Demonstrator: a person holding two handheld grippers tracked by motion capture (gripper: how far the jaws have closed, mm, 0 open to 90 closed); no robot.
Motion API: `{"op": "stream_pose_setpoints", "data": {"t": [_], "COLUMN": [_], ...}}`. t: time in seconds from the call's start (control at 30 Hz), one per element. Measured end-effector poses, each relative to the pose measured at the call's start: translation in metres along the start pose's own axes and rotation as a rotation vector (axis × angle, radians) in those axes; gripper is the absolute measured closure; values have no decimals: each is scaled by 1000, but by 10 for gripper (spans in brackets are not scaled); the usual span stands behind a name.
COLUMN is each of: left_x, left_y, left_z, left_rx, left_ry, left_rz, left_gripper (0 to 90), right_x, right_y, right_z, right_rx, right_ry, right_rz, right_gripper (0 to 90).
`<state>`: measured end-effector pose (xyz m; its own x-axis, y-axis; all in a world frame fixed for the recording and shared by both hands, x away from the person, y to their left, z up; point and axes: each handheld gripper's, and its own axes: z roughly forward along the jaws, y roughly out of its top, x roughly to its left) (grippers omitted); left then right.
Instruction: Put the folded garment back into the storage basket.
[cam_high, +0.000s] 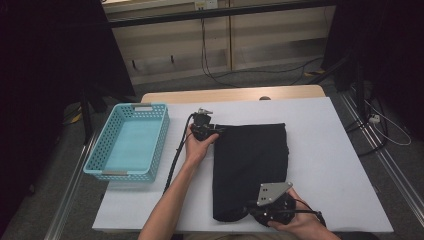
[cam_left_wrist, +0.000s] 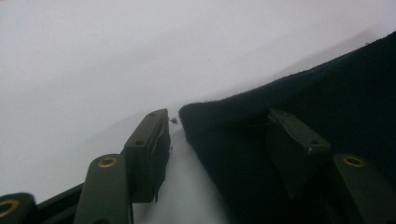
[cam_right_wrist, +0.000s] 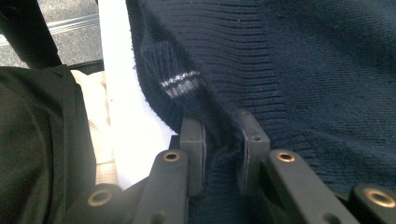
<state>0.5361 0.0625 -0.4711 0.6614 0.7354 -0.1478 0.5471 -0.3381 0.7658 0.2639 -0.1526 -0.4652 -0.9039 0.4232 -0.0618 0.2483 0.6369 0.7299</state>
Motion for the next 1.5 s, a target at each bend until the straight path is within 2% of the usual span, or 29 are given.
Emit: {"op": "stream_pose_setpoints", "data": {"t": [0.07, 0.1, 0.13, 0.2, 0.33, 0.37, 0.47, 0.6, 0.77, 0.83, 1.03, 1.17, 1.3, 1.37, 1.5], "left_x": [-2, -4, -5, -6, -5, -5, -8, -13, -10, -10, -9, -11, -12, -13, -13], "left_y": [0, -1, -1, -1, -1, -1, -2, 0, 1, 2, 6, 10, 14, 19, 23], "left_z": [1, 1, 3, 3, 3, 3, 3, 1, -1, -2, -6, -10, -14, -18, -23], "left_rx": [-4, -9, -15, -19, -9, -12, -12, -2, -7, -8, -37, -52, -66, -72, -89], "left_ry": [-6, -35, -40, -40, -48, -52, -81, -51, -58, -54, -51, -42, -48, -51, -63], "left_rz": [14, 29, 22, 14, 27, 17, 3, 54, 3, 9, -29, -27, -29, -17, -28], "left_gripper": [429, 480, 551, 549, 557, 572, 687, 757, 775, 778, 782, 791, 795, 796, 798], "right_x": [0, 0, 0, 0, 0, 0, 0, 1, 1, 0, 0, -1, -2, -2, -3], "right_y": [0, 0, 0, 0, 0, 0, 0, 1, 1, 2, 5, 7, 9, 10, 12], "right_z": [0, 0, 0, 0, 1, 1, 1, 0, -1, -1, -5, -7, -7, -8, -8], "right_rx": [1, 1, 1, 2, 4, 4, 3, -3, -14, -22, -45, -68, -69, -76, -83], "right_ry": [0, -1, 0, 0, -3, -4, -3, -17, -21, -21, -26, -24, -24, -24, -22], "right_rz": [-1, -2, -1, 0, -3, -3, -3, 2, 8, 13, 18, 29, 23, 25, 30], "right_gripper": [762, 762, 762, 762, 761, 762, 762, 763, 765, 766, 767, 768, 768, 769, 769]}}
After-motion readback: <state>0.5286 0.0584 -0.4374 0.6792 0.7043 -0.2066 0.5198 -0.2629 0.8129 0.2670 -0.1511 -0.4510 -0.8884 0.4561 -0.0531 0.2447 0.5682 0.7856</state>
